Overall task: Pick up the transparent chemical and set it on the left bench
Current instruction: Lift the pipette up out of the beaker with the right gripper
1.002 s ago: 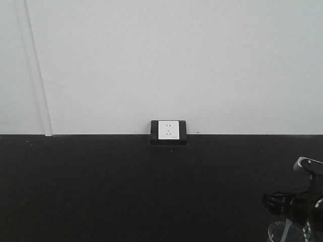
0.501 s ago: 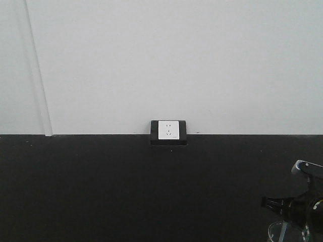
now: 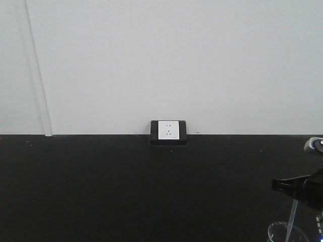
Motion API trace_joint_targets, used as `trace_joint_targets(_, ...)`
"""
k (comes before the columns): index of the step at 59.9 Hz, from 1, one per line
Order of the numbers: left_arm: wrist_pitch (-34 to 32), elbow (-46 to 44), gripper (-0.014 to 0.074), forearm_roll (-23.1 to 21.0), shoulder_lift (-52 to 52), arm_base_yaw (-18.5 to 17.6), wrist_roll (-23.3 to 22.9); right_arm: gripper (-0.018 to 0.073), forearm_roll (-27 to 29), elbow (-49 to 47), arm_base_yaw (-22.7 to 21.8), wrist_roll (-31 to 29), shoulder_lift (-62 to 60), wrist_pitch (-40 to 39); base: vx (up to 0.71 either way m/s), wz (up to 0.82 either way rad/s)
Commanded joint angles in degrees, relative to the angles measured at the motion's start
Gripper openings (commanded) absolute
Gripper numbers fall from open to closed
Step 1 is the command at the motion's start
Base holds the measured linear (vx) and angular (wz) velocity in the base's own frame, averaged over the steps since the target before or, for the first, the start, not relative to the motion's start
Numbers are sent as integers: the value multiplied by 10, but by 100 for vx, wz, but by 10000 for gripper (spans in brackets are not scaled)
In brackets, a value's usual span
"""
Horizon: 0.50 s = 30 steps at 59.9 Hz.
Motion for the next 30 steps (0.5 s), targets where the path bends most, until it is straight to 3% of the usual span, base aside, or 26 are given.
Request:
trace_joint_targets(1,-45,9,-3,0,-11,-1,-4,-4,-30,-17,-2,-5,-69,-26,0,0)
trace_joint_targets(14,-45,9,-3,0,-11,-1,-4,-4,-75,54,-2,-5,-207,-36,0,0)
trace_joint_targets(30,-45,9,-3,0,-11,-1,-4,-4,-85,201,-2,-4,-409,-46,0,0)
